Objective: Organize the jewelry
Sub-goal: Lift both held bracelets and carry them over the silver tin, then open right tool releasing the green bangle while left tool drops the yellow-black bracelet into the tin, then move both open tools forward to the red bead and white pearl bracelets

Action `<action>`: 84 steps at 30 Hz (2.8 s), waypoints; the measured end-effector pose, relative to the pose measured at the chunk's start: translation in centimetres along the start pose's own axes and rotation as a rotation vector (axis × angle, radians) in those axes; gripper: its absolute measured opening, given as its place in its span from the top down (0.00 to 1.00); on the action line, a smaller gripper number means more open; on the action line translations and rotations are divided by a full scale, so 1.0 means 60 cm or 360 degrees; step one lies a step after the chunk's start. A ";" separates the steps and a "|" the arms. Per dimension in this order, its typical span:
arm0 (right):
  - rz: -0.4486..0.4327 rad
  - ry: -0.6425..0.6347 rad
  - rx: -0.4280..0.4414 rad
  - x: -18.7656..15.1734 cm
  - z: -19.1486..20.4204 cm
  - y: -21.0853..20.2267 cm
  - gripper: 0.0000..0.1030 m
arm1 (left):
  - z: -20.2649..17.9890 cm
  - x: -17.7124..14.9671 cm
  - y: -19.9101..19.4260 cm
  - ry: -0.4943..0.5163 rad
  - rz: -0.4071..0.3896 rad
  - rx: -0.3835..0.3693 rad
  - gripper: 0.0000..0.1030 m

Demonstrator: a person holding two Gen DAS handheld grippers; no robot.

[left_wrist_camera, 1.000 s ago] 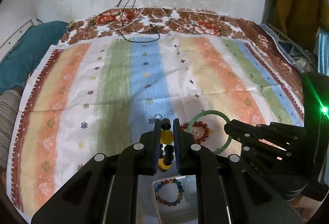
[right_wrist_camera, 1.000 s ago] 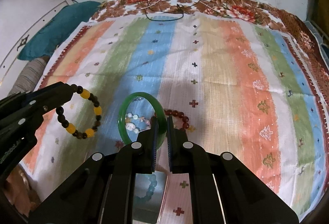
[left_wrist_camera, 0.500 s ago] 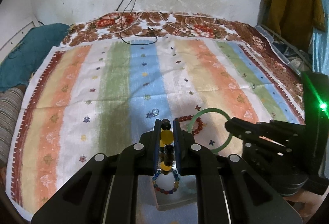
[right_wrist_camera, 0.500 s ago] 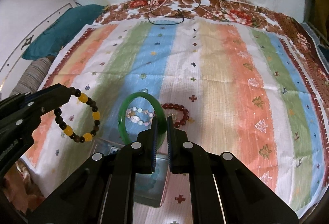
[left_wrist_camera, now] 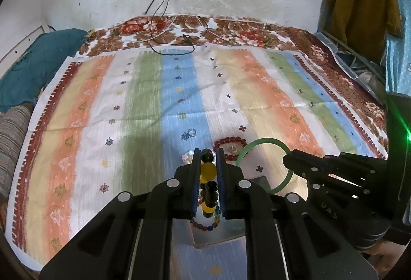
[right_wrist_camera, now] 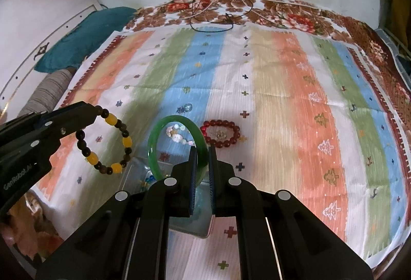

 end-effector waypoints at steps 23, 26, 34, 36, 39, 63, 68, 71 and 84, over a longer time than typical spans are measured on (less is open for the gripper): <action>0.0137 -0.0032 0.0080 -0.075 0.012 -0.011 0.64 | 0.001 -0.048 -0.012 -0.0057 0.0048 0.0056 0.84; 0.0130 0.0021 0.0068 -0.068 0.000 -0.011 0.57 | 0.016 -0.046 -0.014 -0.0104 0.0038 0.0070 0.76; 0.0181 0.0106 0.0033 -0.055 -0.026 0.016 0.44 | 0.039 -0.038 0.003 -0.0161 0.0078 0.0068 0.47; 0.0188 0.0125 0.0030 -0.048 -0.031 0.023 0.41 | 0.042 -0.038 0.011 -0.0189 0.0099 0.0029 0.46; 0.0190 0.0142 0.0047 -0.036 -0.035 0.034 0.37 | 0.051 -0.038 0.025 -0.0245 0.0125 -0.0005 0.43; 0.0255 0.0077 -0.0107 -0.004 -0.050 0.113 0.19 | 0.117 -0.043 0.135 -0.0294 0.0352 0.0077 0.17; 0.0258 0.0075 -0.0110 0.003 -0.050 0.126 0.19 | 0.128 -0.041 0.153 -0.0284 0.0379 0.0101 0.16; 0.0268 0.0062 -0.0116 0.006 -0.048 0.137 0.19 | 0.135 -0.043 0.167 -0.0287 0.0406 0.0111 0.16; 0.0334 0.0110 -0.0113 0.014 -0.056 0.186 0.19 | 0.155 -0.049 0.215 -0.0269 0.0480 0.0112 0.16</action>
Point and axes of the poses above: each gripper's, at about its wrist camera, not at the fingertips, and y roughly the way its jaws point, z to its left, x to its top, the point moved 9 cm from there along y, roughly the way its jaws point, and after that the axes turned 15 degrees about -x, right-handed, at the moved point
